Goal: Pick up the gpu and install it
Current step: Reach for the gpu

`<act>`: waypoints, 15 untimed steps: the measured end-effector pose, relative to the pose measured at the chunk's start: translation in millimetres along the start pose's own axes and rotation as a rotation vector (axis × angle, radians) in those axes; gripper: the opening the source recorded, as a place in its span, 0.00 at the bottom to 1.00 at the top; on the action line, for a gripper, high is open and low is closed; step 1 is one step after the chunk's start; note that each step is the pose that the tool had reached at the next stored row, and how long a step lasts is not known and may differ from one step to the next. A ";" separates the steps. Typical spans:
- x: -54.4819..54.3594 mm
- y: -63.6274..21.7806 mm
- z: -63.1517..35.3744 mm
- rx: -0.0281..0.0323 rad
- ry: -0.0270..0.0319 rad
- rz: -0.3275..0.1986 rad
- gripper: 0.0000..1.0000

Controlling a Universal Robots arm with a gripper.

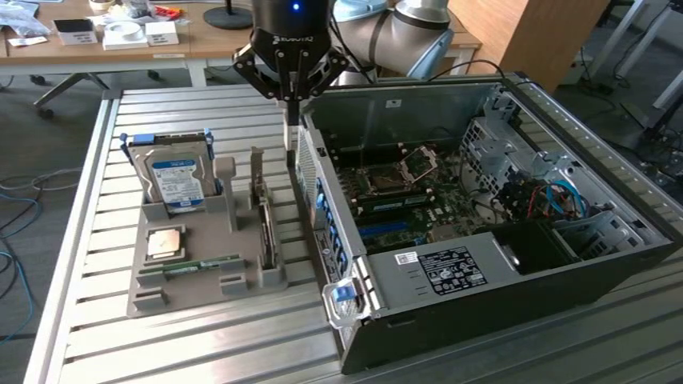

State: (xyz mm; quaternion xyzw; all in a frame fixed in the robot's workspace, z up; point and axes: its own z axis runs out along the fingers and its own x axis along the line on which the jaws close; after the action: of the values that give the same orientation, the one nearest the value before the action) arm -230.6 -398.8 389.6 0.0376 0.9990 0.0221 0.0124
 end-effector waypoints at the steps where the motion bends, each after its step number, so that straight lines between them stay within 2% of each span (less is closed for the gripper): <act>1: 0.8 -0.1 0.0 0.0000 0.0000 0.000 0.11; 15: 20.2 -1.5 -0.2 0.0000 0.0000 0.000 0.11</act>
State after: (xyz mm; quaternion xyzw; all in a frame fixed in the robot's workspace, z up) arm -250.9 -398.9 389.2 0.0374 0.9990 0.0221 0.0125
